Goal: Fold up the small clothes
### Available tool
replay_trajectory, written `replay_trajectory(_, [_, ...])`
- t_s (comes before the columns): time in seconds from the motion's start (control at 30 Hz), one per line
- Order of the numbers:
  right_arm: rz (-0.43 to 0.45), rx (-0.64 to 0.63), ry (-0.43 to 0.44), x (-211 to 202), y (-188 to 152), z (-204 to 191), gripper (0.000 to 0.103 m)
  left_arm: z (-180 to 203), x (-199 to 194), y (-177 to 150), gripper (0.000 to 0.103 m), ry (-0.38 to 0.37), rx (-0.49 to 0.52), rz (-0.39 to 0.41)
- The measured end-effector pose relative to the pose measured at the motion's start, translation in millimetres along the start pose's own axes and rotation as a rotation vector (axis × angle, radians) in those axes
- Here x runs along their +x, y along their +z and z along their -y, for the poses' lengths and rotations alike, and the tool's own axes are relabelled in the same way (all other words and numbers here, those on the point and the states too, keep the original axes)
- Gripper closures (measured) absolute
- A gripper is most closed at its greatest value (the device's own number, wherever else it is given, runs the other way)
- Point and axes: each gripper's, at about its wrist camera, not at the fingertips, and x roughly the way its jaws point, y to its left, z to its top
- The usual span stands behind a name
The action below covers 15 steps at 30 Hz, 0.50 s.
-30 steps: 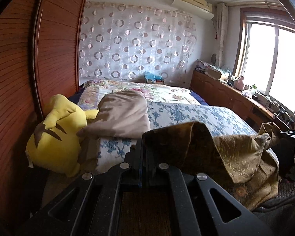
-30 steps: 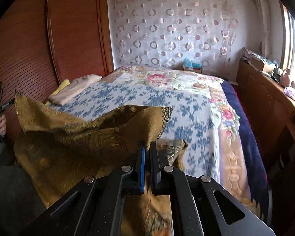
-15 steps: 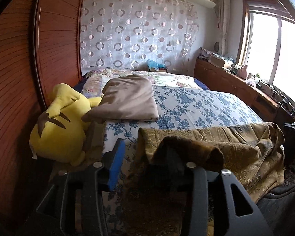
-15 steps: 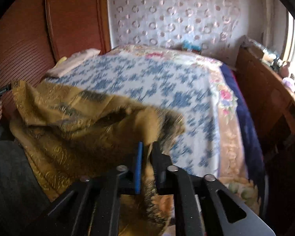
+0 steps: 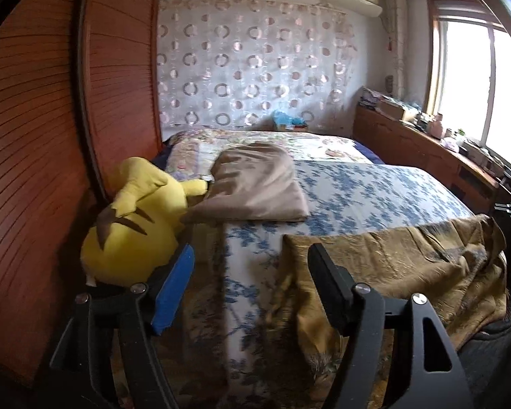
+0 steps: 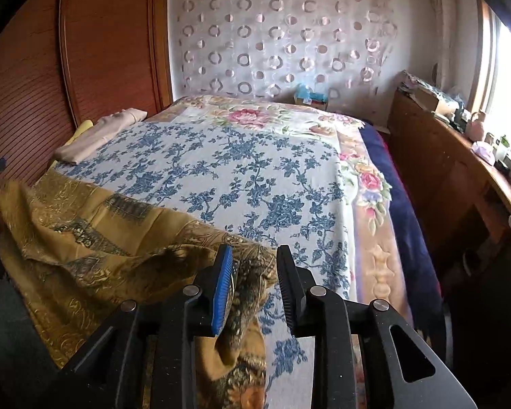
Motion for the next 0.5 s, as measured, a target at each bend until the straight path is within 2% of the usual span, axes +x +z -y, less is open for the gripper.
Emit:
replay_trajectory(0.13, [-0.011,0.023,0.006,11.6,-3.2,9.0,0.061,-4.2,13.8,10.0,0.033,0.012,0.005,-0.001])
replay_trajectory(0.33, [-0.051,0.045,0.003,34.9,0.0,15.0,0.059,6.4,53.8,24.2,0.033,-0.037,0.033,-0.038])
replay_trajectory(0.5, [-0.077,0.051,0.008,46.6,-1.1,17.7,0.058,21.2,90.9,25.0,0.033,-0.074,0.067,-0.114])
